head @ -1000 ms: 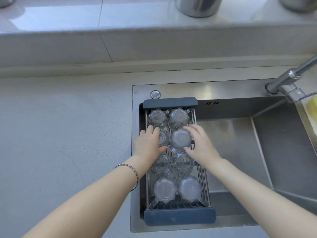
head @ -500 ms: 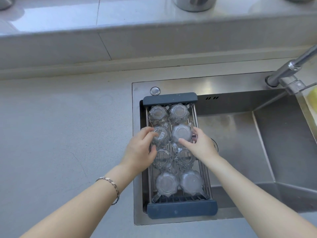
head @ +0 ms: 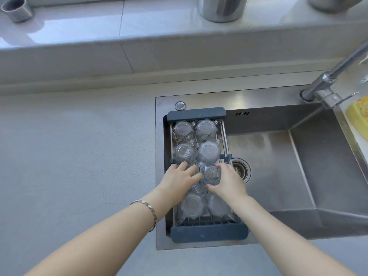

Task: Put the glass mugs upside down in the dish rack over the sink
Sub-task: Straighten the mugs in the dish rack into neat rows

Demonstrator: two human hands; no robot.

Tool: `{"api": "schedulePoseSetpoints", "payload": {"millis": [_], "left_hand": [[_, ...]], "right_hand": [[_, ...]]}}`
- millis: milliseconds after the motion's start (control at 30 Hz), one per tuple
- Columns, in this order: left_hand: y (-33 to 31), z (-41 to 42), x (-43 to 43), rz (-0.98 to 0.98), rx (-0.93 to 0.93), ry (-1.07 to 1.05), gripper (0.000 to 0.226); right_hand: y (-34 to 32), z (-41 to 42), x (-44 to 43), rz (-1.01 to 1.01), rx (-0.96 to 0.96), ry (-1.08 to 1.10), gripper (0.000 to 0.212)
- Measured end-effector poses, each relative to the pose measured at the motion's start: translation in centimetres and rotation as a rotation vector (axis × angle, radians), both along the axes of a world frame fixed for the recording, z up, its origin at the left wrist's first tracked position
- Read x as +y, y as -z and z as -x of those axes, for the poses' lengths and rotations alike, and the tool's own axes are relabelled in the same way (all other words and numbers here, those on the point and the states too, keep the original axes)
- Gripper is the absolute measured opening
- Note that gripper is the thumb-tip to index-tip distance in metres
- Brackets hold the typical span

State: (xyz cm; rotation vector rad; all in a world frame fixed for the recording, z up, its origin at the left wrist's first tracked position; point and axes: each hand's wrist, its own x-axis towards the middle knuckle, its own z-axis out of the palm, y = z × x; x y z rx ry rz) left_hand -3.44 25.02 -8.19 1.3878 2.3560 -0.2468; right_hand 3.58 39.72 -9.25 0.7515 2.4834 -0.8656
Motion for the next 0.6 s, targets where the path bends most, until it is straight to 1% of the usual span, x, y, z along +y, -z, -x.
{"api": "schedulePoseSetpoints", "payload": {"millis": [67,133,267,333,400,467,500,533,600], "left_hand": [[0.2,0.1,0.1,0.083,-0.007,0.036,0.066],[0.3,0.1,0.3,0.076,0.012,0.053,0.065],[0.1,0.0,0.3,0.036,0.032,0.031,0.056],[0.0,0.0,0.2,-0.026,0.032,0.038,0.054],[-0.3,0.0,-0.2,-0.16,0.042,0.038,0.059],[-1.2,-0.3,-0.8,-0.293,0.027,-0.055,0.07],[-1.7,-0.6,-1.1,-0.355,0.001,-0.126,0.071],[-2.3,-1.0,-1.3,-0.393,-0.034,-0.21,0.069],[-3.5,-1.9,-1.2,-0.374,-0.17,-0.451,0.062]], "right_hand": [[0.0,0.2,-0.2,-0.037,-0.001,-0.02,0.068],[-0.2,0.3,-0.1,-0.039,0.011,-0.025,0.067],[-2.2,0.0,0.6,0.009,0.063,-0.013,0.068],[-3.9,-0.7,1.2,0.033,0.127,0.014,0.068],[-5.8,-1.6,2.0,0.056,0.192,0.059,0.068],[-7.4,-2.5,2.8,0.078,0.251,0.135,0.067],[-8.1,-2.8,3.2,0.08,0.278,0.178,0.067],[-8.5,-3.1,3.6,0.079,0.303,0.218,0.067],[-9.1,-3.4,4.2,0.094,0.325,0.289,0.068]]}}
